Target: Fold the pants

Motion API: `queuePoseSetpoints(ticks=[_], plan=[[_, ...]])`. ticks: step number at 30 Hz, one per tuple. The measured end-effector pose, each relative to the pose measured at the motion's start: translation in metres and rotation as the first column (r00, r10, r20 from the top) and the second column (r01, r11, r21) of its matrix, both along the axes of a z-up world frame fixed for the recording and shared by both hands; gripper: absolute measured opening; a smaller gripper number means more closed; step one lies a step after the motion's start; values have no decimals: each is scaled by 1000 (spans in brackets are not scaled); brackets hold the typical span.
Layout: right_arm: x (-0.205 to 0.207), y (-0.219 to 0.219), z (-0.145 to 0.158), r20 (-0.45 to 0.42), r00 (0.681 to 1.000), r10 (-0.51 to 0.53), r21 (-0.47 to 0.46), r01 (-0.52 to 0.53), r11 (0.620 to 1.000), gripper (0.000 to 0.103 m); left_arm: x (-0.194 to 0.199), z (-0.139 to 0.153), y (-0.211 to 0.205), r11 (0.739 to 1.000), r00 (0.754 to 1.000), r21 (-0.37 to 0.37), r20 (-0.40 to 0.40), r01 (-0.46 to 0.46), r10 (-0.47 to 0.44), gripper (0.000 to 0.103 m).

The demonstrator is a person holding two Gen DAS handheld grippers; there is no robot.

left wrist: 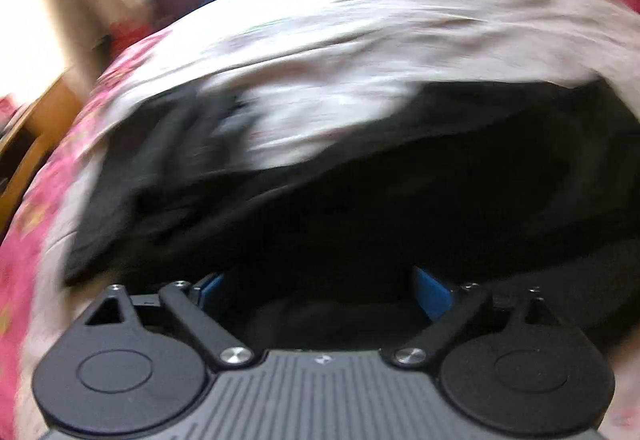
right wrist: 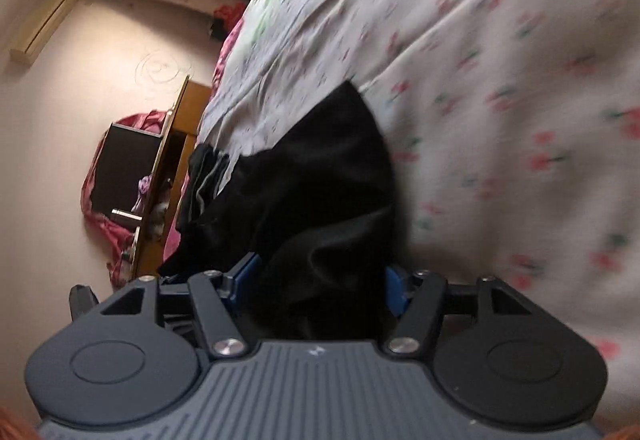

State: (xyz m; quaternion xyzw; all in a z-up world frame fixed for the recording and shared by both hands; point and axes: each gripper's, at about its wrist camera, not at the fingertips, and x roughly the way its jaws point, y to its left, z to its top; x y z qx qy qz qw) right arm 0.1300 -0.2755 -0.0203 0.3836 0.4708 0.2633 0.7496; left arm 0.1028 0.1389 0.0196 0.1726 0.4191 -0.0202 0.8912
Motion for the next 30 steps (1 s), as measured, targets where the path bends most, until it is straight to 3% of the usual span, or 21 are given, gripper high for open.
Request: queuePoseSetpoints(ticks=[2, 5, 8, 10, 11, 14, 15, 17, 18, 20, 22, 26, 30], plan=[[-4, -6, 7, -1, 999, 32, 8, -32, 999, 64, -1, 4, 18, 994, 997, 93, 47, -61, 57, 103], [-8, -13, 6, -10, 999, 46, 2, -46, 999, 65, -4, 3, 33, 994, 996, 85, 47, -75, 71, 103], [5, 3, 0, 1, 999, 34, 48, -34, 998, 64, -10, 11, 19, 988, 992, 141, 113, -70, 54, 103], [15, 24, -6, 23, 998, 52, 30, -53, 998, 42, -16, 22, 12, 989, 987, 139, 158, -55, 32, 103], [17, 35, -10, -6, 998, 55, -1, -55, 998, 11, -20, 29, 7, 992, 984, 123, 176, -40, 18, 103], [15, 37, -18, -65, 998, 20, 47, -17, 999, 10, -25, 30, -11, 998, 986, 46, 156, 46, -52, 103], [13, 31, -18, -77, 997, -10, 93, 17, 996, 9, -22, 23, -22, 994, 988, 56, 119, 93, -99, 103], [7, 15, -16, -74, 995, -65, 196, 79, 977, 8, -21, -5, -41, 975, 985, 146, 11, 167, -170, 103], [3, 6, -14, -70, 994, -86, 230, 100, 968, 7, -21, -16, -45, 972, 984, 154, -16, 178, -178, 103], [-1, -2, -11, -56, 994, -89, 253, 100, 962, 7, -10, -20, -41, 992, 994, 74, -38, 103, -101, 103], [-2, -3, -15, -59, 995, -78, 261, 91, 961, 7, -3, -19, -39, 997, 995, 41, -71, 70, -67, 103], [-3, -13, -20, -76, 992, -98, 294, 116, 949, 7, -6, -13, -47, 994, 989, -3, -104, 105, -105, 90], [-18, -44, -9, -34, 989, -143, 300, 147, 942, 7, -8, -11, -85, 983, 979, -15, -96, 181, -182, 87]])
